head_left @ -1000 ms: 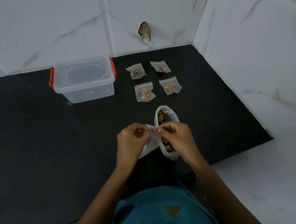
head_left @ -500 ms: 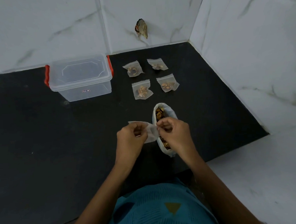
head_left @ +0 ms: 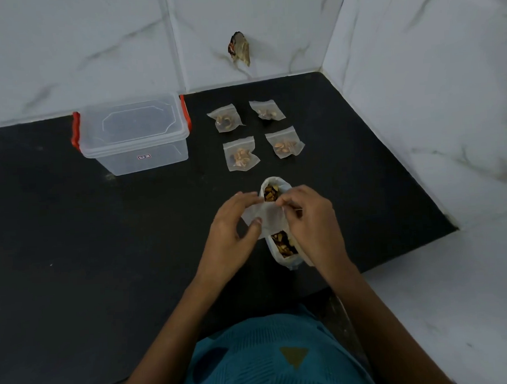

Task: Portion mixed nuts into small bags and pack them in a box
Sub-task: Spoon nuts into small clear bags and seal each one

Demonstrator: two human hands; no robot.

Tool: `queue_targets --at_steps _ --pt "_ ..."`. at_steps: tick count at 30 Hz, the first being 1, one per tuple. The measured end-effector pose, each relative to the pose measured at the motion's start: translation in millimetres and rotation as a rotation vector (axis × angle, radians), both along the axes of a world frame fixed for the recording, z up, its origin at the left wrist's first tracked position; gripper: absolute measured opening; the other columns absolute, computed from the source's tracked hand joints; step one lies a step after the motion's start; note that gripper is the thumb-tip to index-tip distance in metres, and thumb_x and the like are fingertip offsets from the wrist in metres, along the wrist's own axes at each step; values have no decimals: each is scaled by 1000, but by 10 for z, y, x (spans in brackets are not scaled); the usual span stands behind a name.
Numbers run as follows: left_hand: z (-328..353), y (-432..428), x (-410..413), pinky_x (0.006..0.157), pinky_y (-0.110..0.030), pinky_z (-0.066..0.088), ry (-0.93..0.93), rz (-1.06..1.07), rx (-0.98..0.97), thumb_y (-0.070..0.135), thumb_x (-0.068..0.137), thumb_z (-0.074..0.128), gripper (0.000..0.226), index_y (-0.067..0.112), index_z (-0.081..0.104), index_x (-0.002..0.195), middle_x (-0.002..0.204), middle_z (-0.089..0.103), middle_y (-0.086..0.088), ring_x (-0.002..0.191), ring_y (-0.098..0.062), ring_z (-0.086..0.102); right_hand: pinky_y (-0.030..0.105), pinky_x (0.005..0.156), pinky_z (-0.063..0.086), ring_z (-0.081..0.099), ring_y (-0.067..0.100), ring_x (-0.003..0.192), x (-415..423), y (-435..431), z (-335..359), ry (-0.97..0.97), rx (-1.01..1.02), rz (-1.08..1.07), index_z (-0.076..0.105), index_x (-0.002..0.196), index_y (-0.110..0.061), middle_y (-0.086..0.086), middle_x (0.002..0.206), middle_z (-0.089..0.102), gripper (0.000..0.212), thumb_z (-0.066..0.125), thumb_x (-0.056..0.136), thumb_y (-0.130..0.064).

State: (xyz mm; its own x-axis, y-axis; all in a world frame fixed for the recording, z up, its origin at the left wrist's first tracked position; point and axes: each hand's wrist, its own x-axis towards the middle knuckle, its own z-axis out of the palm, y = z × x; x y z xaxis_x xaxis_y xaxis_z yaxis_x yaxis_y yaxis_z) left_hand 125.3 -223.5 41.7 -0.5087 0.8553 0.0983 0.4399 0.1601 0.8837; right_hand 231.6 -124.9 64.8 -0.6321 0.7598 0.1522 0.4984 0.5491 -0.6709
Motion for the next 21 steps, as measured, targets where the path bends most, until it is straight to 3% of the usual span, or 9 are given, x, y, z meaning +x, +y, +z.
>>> queue_targets --at_steps 5,7,10,13,16,18,21 --pt "-109 33 47 110 -23 19 80 -72 7 34 67 80 79 31 33 130 129 32 25 127 6 23 21 81 49 57 8 91 -20 -8 10 35 -30 -12 65 98 -7 2 106 59 16 55 87 -2" --pt "-151 75 117 109 -35 25 123 4 78 44 63 75 82 28 33 131 126 31 23 121 8 25 17 79 47 57 8 90 -46 -32 17 44 -59 -11 65 102 -5 3 109 57 19 59 84 -1" --pt "-194 148 184 105 -56 33 122 113 102 33 66 77 80 11 37 132 125 34 12 116 10 26 19 83 46 55 10 95 -82 -65 31 16 -130 24 61 111 -4 4 117 52 31 65 80 -3" --pt "-257 208 223 109 -56 27 147 146 118 35 69 71 75 11 35 130 126 45 2 119 4 31 23 90 46 55 13 102 -113 -105 50 -24 -177 46 57 118 -4 5 122 50 42 69 77 -5" --pt "-296 239 251 116 -46 16 77 173 130 40 72 62 70 18 32 130 125 50 -3 123 -8 41 15 88 43 53 8 99 -130 -138 55 -38 -168 41 55 121 -3 5 125 48 47 71 76 -8" --pt "-286 236 252 117 -42 15 21 172 146 39 72 64 66 25 33 128 122 51 4 122 -2 41 11 86 39 48 3 96 -128 -142 60 -43 -171 31 54 122 -4 4 127 46 50 71 76 -10" --pt "-282 225 220 111 -40 29 -13 148 152 28 71 73 59 24 42 121 116 44 24 114 18 35 12 85 41 48 3 94 -126 -144 62 -17 -180 26 54 121 -3 6 127 46 49 72 76 -9"
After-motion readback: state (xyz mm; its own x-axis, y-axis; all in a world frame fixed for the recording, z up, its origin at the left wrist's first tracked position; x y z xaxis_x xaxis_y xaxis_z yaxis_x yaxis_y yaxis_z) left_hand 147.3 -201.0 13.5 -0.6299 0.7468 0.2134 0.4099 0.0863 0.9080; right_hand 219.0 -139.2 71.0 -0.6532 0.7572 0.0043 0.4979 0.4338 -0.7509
